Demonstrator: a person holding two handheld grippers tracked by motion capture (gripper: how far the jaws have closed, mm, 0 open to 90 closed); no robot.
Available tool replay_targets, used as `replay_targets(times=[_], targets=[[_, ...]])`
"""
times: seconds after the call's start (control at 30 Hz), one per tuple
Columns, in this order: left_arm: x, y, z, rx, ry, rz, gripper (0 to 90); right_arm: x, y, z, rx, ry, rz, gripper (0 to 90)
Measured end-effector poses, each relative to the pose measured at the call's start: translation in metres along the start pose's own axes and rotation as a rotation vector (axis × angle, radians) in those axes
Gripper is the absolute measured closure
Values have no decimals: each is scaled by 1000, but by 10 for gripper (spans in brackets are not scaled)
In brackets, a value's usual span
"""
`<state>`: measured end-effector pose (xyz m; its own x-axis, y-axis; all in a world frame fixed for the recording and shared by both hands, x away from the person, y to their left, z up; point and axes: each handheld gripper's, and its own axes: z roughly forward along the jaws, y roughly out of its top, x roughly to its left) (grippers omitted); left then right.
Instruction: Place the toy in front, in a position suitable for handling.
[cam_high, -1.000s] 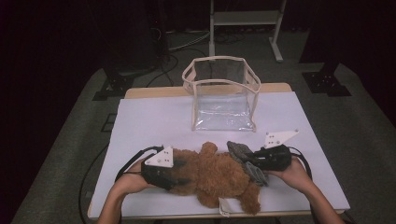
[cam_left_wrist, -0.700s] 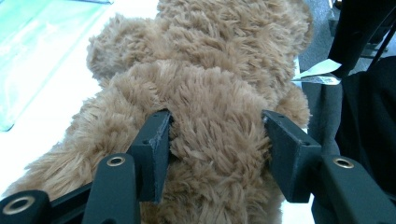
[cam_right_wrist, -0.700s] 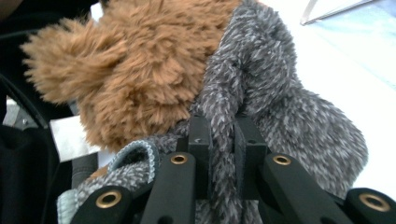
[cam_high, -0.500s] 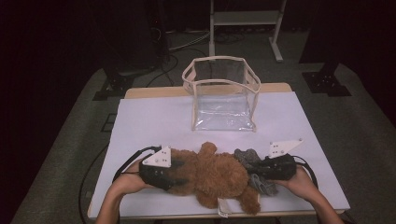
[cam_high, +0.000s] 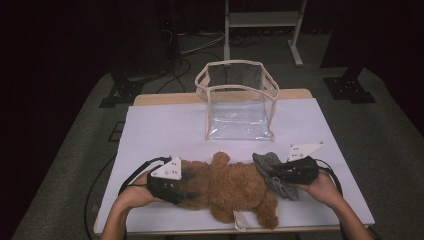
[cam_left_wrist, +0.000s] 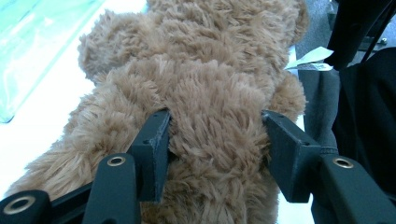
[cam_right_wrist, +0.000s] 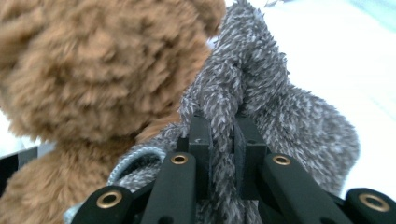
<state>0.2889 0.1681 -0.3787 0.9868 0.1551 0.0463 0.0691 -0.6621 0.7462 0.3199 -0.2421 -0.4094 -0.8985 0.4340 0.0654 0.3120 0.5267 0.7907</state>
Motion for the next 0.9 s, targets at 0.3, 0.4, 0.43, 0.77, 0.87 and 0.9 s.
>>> replay_targets(times=[0.3, 0.4, 0.43, 0.77, 0.87, 0.9], targets=[[0, -2, -2, -7, -11, -3, 443, 9, 10, 5, -57, 56, -13, 790], [0, -2, -2, -5, -10, -1, 443, 7, 1, 6, -36, 45, 1, 790], [0, -2, -1, -3, -11, 1, 443, 6, -1, 4, -29, 38, 5, 789], [-1, 1, 1, 3, -20, 8, 441, 14, 43, 1, -99, 89, -57, 788], [-2, 2, 1, 4, -22, 17, 442, 23, 63, 12, -87, 120, -101, 787], [-3, 2, 2, 2, -23, 15, 441, 26, 69, 16, -84, 129, -110, 787]])
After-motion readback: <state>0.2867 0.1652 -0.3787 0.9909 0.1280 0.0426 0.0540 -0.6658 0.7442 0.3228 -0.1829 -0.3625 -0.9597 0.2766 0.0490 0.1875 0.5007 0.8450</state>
